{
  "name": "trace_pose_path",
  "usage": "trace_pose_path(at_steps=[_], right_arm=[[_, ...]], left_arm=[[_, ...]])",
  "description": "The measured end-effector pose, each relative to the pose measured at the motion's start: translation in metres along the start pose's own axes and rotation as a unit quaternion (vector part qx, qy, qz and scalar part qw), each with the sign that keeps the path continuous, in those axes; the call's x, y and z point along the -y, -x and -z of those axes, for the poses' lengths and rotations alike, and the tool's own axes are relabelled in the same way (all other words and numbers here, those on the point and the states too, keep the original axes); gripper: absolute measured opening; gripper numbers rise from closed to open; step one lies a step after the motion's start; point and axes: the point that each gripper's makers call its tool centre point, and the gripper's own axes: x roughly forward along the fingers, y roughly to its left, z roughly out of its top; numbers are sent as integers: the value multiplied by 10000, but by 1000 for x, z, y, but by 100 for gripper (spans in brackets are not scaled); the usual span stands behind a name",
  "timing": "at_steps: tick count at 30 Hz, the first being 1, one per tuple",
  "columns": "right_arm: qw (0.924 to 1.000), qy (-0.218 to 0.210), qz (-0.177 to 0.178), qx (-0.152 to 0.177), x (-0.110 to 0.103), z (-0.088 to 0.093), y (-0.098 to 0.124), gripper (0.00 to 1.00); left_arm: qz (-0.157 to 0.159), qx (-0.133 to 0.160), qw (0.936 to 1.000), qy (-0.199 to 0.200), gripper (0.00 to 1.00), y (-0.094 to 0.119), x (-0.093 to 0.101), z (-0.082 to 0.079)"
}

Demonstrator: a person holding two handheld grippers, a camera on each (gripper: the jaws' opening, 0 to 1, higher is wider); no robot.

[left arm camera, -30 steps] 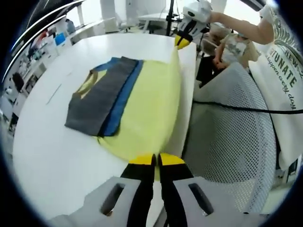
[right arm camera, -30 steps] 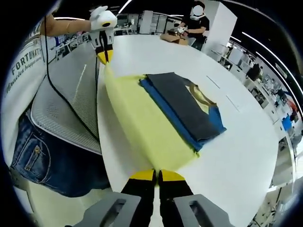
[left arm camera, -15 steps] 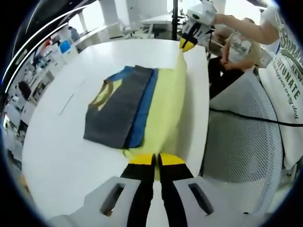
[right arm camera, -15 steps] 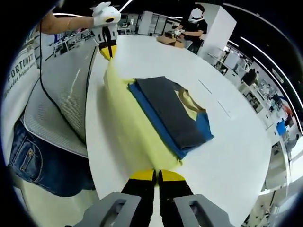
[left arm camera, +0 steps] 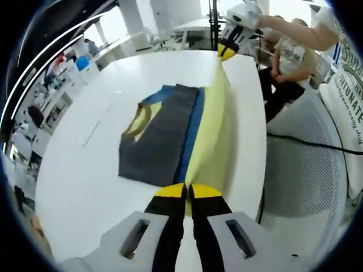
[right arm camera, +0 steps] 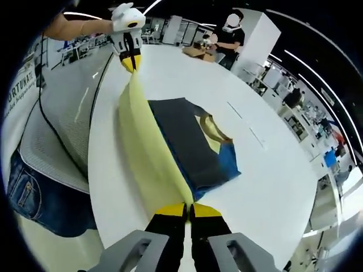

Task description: Fold the garment on the visible template until the final outline fits inside the template.

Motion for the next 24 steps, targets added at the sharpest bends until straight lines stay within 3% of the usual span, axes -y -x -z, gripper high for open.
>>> trace_pose_path(at_steps=[24], right_arm=[[9978, 254, 598, 141, 62, -31, -11, 0]], left_arm=[[-783, 336, 9961, -212, 0, 8, -70, -29]])
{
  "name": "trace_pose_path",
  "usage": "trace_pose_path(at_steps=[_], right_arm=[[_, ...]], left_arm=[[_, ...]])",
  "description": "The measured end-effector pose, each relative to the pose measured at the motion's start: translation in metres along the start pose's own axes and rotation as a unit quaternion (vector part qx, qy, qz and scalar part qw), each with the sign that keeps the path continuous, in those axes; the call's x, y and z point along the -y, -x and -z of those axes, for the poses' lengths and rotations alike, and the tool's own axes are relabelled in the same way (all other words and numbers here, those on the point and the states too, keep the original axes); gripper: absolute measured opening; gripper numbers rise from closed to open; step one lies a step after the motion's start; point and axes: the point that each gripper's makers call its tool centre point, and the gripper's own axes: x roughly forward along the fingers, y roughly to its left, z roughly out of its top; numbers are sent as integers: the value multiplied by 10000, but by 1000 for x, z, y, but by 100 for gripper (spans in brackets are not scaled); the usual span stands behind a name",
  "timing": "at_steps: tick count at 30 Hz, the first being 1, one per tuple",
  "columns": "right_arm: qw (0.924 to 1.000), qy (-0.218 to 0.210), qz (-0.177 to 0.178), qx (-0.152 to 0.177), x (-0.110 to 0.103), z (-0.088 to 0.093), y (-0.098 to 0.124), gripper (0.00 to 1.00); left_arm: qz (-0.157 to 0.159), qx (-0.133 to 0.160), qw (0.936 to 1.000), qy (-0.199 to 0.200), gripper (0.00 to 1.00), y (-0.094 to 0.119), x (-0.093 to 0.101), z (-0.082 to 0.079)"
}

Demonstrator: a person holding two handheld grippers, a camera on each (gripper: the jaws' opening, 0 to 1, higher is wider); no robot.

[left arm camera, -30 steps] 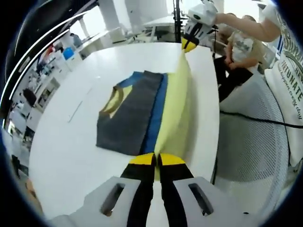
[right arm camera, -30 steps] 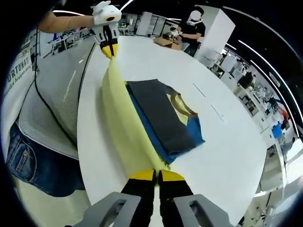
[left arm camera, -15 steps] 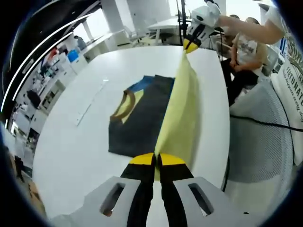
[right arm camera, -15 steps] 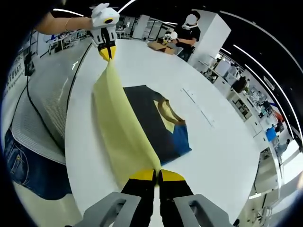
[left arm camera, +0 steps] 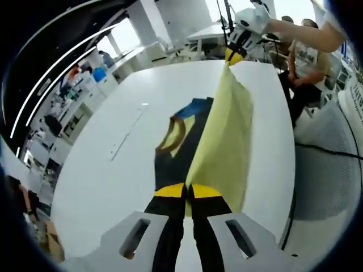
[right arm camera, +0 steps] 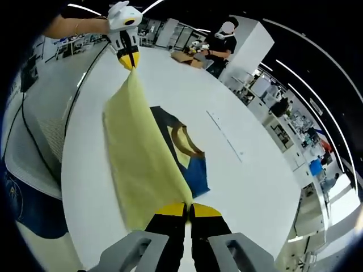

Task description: Fold the garment on the visible template until the final outline fits inside the template.

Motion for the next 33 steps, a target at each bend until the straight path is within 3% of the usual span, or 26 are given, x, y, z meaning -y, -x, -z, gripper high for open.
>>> trace_pose_path(at_steps=[8, 12, 23, 33], right_arm=[[9994, 183, 305, -43, 23, -9, -9, 0], [9989, 136, 450, 82, 34, -16, -15, 0], [9975, 225, 670, -10, 55, -21, -34, 0], [9970, 74, 763, -79, 75, -26, -55, 0]], left_arm=[[-303, 104, 9994, -103, 0, -4, -27, -8], [-516, -114, 9977, -433, 0, -7, -45, -7], [-442, -43, 9990, -102, 0, -22, -66, -4], [-621, -32, 9980, 84, 0, -44, -92, 1]])
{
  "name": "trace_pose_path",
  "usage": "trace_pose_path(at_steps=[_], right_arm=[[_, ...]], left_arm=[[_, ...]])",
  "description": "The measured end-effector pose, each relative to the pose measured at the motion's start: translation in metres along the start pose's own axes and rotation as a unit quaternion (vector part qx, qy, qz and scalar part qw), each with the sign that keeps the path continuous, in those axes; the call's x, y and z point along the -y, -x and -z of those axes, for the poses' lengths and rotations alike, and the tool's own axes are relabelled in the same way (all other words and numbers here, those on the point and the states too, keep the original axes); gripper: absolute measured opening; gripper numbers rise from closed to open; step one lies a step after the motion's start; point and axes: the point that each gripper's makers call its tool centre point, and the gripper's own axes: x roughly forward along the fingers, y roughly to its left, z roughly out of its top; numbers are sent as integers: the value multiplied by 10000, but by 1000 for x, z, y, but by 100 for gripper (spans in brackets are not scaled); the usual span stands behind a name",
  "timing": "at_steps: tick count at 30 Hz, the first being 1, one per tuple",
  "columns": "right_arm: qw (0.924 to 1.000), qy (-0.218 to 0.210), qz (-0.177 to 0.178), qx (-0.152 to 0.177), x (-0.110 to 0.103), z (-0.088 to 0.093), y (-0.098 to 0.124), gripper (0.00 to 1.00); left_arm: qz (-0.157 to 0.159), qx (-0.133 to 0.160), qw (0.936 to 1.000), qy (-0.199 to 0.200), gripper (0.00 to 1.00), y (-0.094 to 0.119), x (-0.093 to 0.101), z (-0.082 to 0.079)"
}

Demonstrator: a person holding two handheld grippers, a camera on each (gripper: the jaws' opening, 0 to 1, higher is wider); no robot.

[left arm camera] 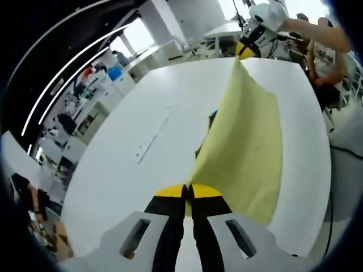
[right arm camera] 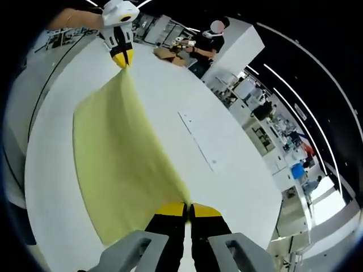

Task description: Fold the garment on the visible template until the final outline fits inside the template.

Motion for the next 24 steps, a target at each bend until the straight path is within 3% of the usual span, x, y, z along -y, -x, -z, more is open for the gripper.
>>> trace_pose_path(at_steps=[5, 13, 24], right_arm=[[9997, -179, -38, -145, 1, 7, -18, 0], [9989, -110, -183, -415, 0, 24, -56, 0], [9966, -185, -431, -671, -3, 46, -95, 0]], left_arm=[[18, -69, 9999, 100, 0, -18, -7, 5], [198, -301, 9990, 252, 0, -52, -11, 20], [463, -568, 9969, 284, 0, -89, -8, 42]])
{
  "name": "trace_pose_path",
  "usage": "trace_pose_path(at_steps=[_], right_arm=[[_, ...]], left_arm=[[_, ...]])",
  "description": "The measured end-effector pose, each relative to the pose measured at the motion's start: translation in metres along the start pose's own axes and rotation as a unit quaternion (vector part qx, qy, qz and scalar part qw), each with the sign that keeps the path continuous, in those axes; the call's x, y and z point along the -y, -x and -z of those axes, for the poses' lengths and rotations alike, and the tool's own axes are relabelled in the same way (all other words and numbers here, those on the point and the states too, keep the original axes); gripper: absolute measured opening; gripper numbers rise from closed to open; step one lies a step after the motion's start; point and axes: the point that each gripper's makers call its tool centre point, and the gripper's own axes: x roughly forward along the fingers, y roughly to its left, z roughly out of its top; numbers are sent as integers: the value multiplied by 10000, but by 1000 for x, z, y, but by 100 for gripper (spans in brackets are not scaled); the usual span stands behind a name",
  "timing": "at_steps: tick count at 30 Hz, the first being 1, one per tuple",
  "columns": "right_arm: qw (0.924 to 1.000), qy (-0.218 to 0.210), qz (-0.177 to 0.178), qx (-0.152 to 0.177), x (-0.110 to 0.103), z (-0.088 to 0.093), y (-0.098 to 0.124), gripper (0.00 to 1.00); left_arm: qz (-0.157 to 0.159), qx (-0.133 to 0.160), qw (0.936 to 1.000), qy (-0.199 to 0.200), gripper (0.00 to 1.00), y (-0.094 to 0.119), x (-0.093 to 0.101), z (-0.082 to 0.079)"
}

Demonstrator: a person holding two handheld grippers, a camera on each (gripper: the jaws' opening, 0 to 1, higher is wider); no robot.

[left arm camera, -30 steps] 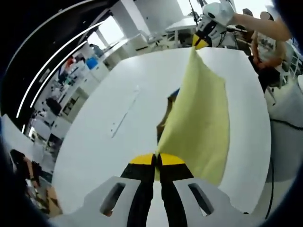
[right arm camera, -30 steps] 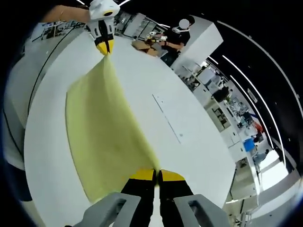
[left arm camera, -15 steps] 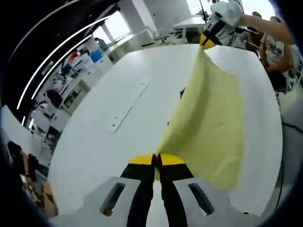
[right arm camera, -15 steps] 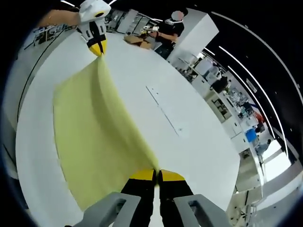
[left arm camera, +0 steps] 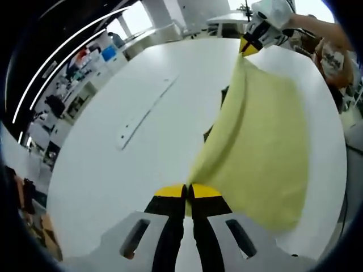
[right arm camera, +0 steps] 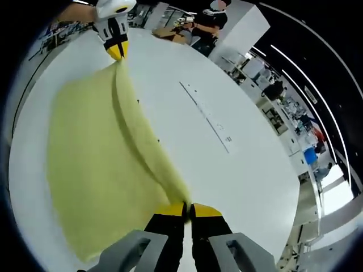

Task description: Fold the garment on the visible template until the final outline fits inside the template.

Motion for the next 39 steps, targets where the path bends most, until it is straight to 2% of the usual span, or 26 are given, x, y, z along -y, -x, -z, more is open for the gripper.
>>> trace_pose_path(at_steps=[14, 17, 21, 23, 25, 27, 30, 34, 39], right_arm=[[9991, -271, -249, -192, -7, 15, -33, 0], [9968, -711, -366, -91, -12, 16, -36, 0], [9961, -751, -452, -100, -13, 22, -39, 0], [9943, -921, -528, -77, -16, 24, -38, 0], [9923, -1095, -569, 59, -17, 22, -36, 3], [9921, -1092, -618, 82, -22, 21, -34, 7], [9935, -977, -576, 124, -25, 20, -32, 10], [9983, -442, -373, 27, -19, 21, -31, 17], [9981, -471, -378, 80, -21, 22, -31, 17]], left_arm=[[132, -243, 9996, 103, 0, -31, 0, 23], [183, -312, 9993, 114, 0, -36, 1, 29], [172, -247, 9990, 329, 0, -38, 1, 34], [238, -252, 9981, 507, 0, -38, 5, 35], [221, -285, 9980, 518, 1, -38, 6, 36], [165, -347, 9986, 370, 1, -36, 8, 38], [131, -309, 9988, 357, 4, -35, 10, 40], [43, -225, 9989, 405, 11, -31, 10, 45], [-13, -104, 9990, 433, 14, -28, 7, 48]])
